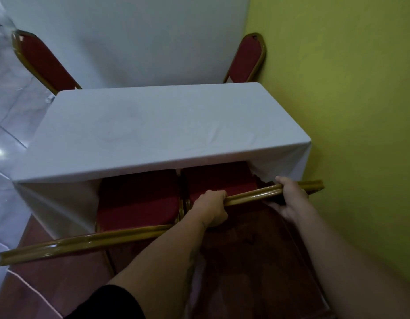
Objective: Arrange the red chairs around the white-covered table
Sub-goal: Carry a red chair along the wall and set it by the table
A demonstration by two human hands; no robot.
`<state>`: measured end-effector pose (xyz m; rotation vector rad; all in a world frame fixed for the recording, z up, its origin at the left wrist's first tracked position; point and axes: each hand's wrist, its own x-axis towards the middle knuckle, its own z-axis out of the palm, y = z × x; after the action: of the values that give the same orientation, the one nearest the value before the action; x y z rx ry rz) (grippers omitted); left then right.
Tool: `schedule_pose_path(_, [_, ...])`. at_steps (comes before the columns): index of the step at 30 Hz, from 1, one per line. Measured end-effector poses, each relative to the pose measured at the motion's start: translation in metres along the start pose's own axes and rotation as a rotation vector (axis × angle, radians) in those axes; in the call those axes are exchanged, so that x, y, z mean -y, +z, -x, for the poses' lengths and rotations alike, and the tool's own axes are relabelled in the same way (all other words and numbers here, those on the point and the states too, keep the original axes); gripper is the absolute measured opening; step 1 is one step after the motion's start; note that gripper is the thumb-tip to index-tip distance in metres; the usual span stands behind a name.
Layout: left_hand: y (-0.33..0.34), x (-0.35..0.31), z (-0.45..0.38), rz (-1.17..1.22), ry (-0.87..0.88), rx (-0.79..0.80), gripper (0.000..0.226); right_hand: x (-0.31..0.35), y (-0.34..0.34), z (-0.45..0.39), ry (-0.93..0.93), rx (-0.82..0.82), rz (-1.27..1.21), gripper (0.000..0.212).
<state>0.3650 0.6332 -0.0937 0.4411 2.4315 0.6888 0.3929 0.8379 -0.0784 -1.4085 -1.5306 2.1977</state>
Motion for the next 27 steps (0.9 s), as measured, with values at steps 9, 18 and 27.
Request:
schedule_pose_path(9, [-0.062, 0.053, 0.065, -0.173, -0.024, 0.088, 0.046, -0.071, 0.045, 0.052, 0.254, 0.32, 0.0, 0.058])
schedule_pose_path(18, [-0.108, 0.148, 0.151, -0.169, -0.184, 0.075, 0.075, -0.144, 0.146, 0.113, 0.263, 0.475, 0.568, 0.044])
schedule_pose_path(27, [-0.122, 0.183, 0.157, -0.432, -0.037, 0.044, 0.026, -0.155, 0.198, 0.133, 0.131, 0.139, 0.539, 0.035])
